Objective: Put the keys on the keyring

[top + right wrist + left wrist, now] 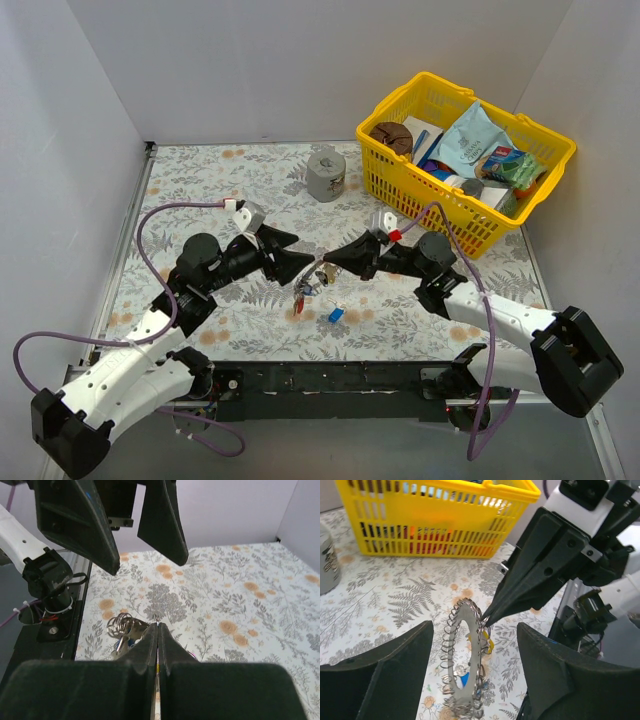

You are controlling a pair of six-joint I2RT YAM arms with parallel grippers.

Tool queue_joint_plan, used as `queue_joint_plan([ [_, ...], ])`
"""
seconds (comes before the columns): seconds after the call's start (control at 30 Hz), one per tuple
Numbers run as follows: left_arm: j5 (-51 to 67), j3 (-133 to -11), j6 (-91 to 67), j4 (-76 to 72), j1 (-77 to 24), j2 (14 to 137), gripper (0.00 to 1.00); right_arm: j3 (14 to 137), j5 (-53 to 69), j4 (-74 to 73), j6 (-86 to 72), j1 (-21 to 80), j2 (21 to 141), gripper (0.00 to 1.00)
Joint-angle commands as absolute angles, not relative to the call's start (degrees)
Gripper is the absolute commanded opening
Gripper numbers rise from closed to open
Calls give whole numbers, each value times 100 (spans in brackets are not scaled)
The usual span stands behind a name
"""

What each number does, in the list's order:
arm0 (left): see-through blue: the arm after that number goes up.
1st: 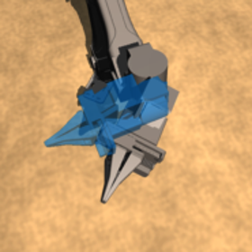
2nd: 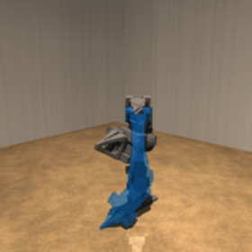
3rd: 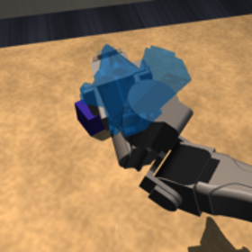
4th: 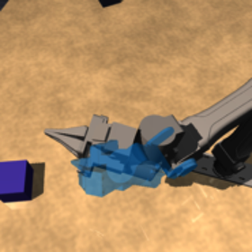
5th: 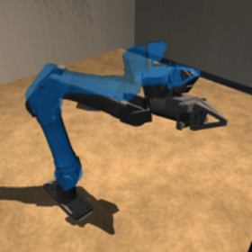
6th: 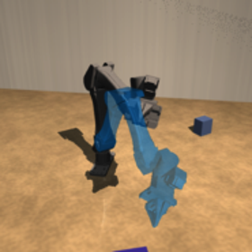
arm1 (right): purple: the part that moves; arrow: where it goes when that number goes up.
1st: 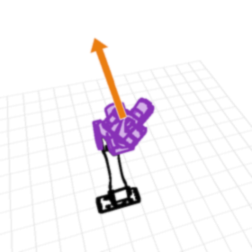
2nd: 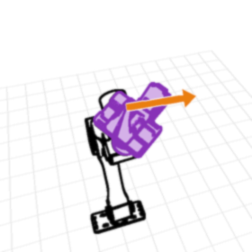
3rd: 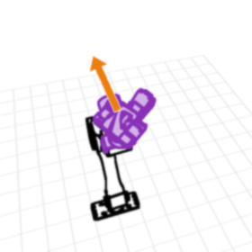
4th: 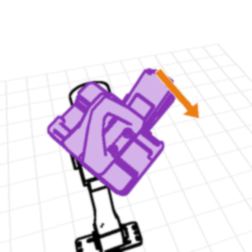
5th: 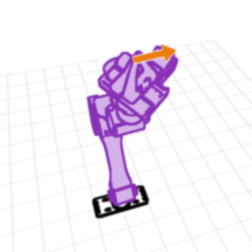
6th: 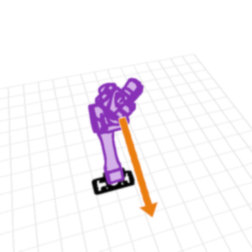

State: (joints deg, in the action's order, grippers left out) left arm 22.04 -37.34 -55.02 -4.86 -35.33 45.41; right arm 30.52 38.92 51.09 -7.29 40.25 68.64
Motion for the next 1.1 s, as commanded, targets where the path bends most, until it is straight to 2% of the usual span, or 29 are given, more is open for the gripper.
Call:
queue_joint_plan([
  [0.0, 3181, -3569, -4993, -940, -3533, 4351, 65, 2813, 3675, 6556, -914, 4025, 6443, 1],
  [0.2, 3629, -3542, -4677, -1185, -3542, 4412, 60, 2611, 3918, 7056, -975, 4025, 6214, 1],
  [0.27, 3945, -3376, -4527, -1414, -3542, 4403, 52, 2566, 4121, 7241, -1037, 4025, 6214, 1],
  [0.47, 4315, -3225, -4465, -1933, -3542, 4491, 57, 2531, 4684, 7761, -1301, 4025, 6223, 1],
  [0.67, 4869, -3515, -4421, -1872, -3542, 4904, 56, 2584, 5010, 7787, -1309, 4025, 6328, 1],
  [0.8, 5001, -3647, -4421, -1890, -3533, 5071, 43, 2575, 5054, 7875, -1345, 4025, 6381, 1],
  [1.07, 5167, -3762, -4421, -1855, -3542, 5141, 37, 2566, 5010, 7849, -1318, 4025, 6416, 1],
])
